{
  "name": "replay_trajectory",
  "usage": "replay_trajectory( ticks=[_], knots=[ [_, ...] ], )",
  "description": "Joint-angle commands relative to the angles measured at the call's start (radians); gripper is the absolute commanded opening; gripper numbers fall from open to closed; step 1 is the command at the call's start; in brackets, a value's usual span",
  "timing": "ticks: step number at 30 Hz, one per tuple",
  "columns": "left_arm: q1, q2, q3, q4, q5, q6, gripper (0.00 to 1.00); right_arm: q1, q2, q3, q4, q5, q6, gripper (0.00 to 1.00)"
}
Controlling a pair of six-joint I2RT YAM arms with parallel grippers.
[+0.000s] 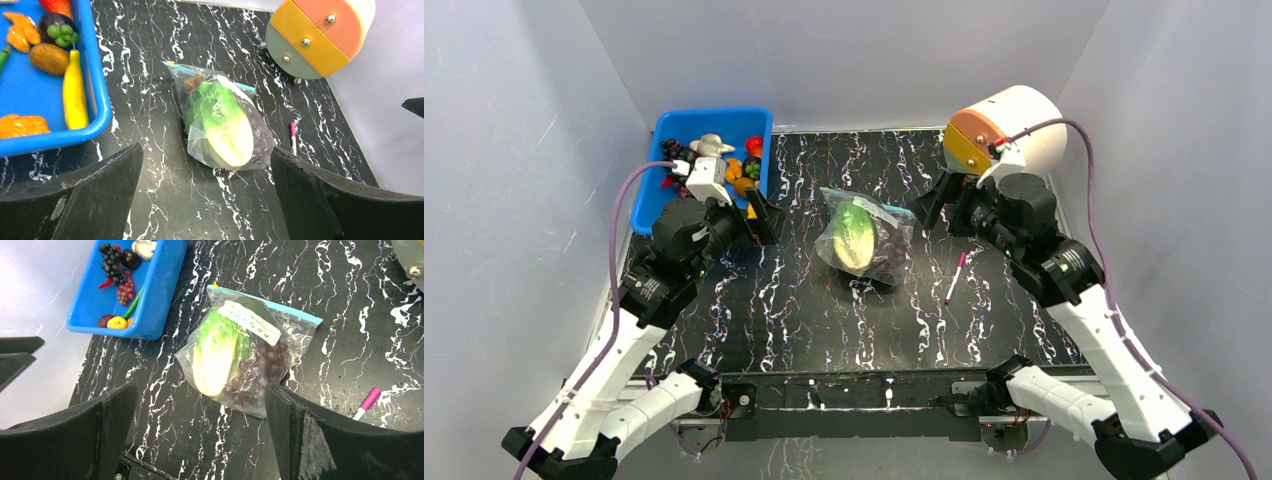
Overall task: Place the food in the zip-top bag and seal the zipper
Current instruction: Reset both arms
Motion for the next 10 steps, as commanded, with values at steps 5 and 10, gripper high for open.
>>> replay_trajectory(
  ticks=[5, 10],
  knots=[
    [0.003, -0.033, -0.050, -0.008, 0.061, -0.043, 0.98, 0.000, -0.112, -0.089, 0.054, 0.030, 0.062, 0.98],
    [0.002, -0.040, -0.045, -0.017, 0.048, -0.002, 0.98, 0.000, -0.111, -0.088, 0.050, 0.033, 0.065, 0.98]
  ],
)
